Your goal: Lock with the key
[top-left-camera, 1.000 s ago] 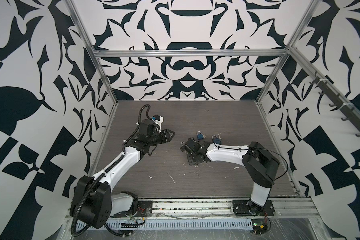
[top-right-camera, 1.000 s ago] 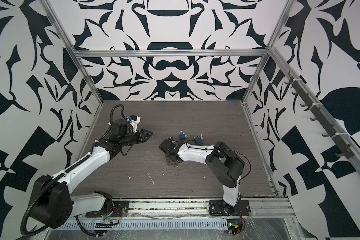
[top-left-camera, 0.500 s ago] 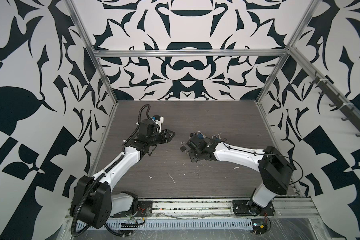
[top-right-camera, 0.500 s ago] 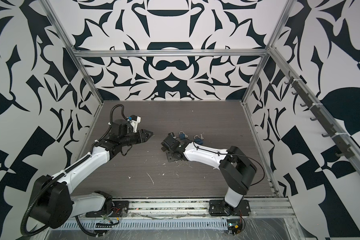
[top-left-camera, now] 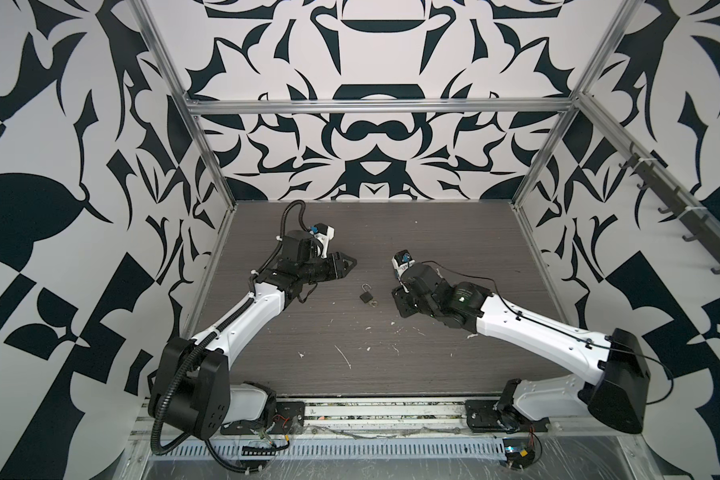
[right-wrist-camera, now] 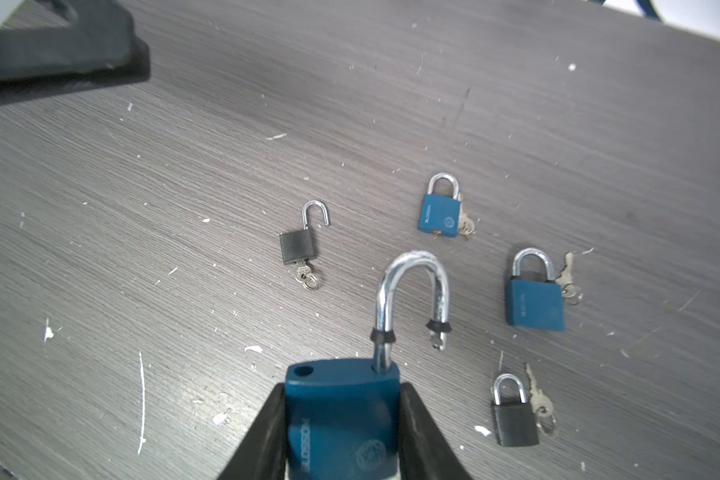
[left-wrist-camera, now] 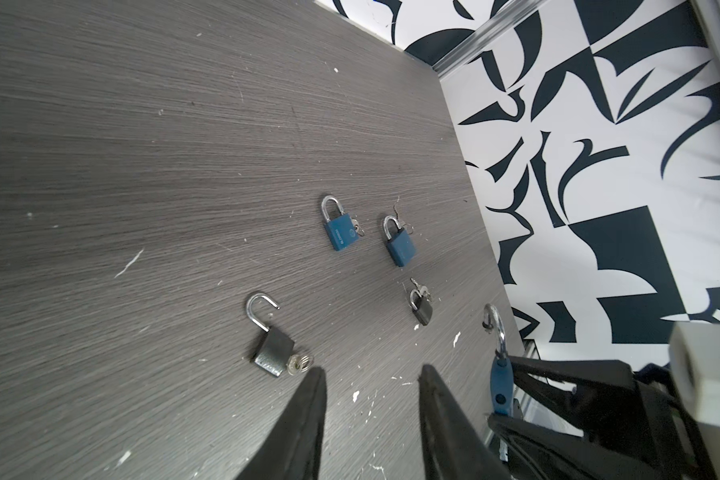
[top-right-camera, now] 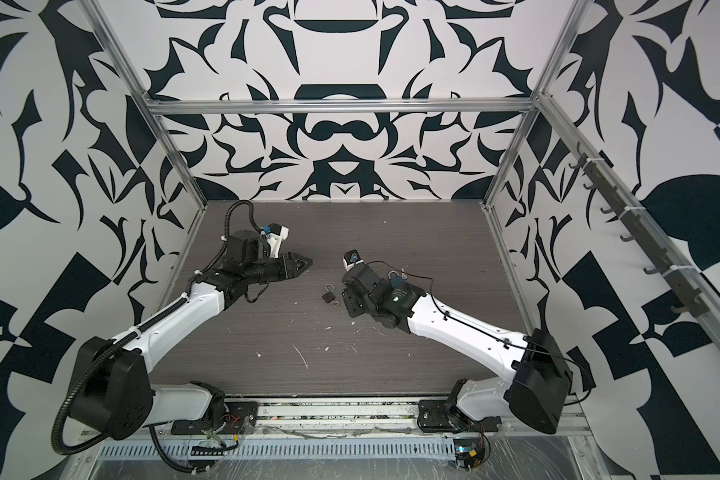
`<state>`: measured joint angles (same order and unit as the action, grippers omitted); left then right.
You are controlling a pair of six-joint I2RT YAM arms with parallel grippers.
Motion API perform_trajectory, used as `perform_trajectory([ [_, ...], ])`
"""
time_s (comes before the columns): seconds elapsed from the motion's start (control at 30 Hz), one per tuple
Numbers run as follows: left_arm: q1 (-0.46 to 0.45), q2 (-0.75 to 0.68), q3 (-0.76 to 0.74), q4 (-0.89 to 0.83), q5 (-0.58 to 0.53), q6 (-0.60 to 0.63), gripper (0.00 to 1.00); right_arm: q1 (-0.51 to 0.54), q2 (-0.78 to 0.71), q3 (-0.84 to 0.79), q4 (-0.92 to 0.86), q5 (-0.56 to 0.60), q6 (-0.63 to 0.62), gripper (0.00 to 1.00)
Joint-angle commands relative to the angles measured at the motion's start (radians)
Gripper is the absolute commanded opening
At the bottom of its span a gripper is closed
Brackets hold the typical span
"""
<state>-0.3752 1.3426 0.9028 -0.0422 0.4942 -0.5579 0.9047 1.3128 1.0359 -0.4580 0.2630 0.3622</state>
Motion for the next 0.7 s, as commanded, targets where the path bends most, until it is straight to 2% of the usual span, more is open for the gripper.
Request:
perform_trajectory([
  [0.0,0.002,0.005,0.027,-0.008,0.074,-0.002,0.39,-0.002,-0.050,-0.015,0.054,0.022,-0.051,0.00],
  [0.27,-0.013,-0.004,0.029,-0.011,0.188,-0.002,0.40,-0.003,-0.098,-0.047,0.082,-0.030,-0.083,0.00],
  [0.43,-0.057,-0.007,0.027,-0.038,0.197,0.015,0.39,-0.002,-0.147,-0.112,0.136,-0.050,-0.115,0.00],
  [0.53,-0.088,-0.001,0.022,-0.035,0.195,0.014,0.39,-0.002,-0.176,-0.144,0.176,-0.108,-0.135,0.00],
  [0.67,-0.120,0.020,0.017,0.015,0.215,-0.016,0.39,-0.002,-0.178,-0.152,0.185,-0.122,-0.147,0.00],
])
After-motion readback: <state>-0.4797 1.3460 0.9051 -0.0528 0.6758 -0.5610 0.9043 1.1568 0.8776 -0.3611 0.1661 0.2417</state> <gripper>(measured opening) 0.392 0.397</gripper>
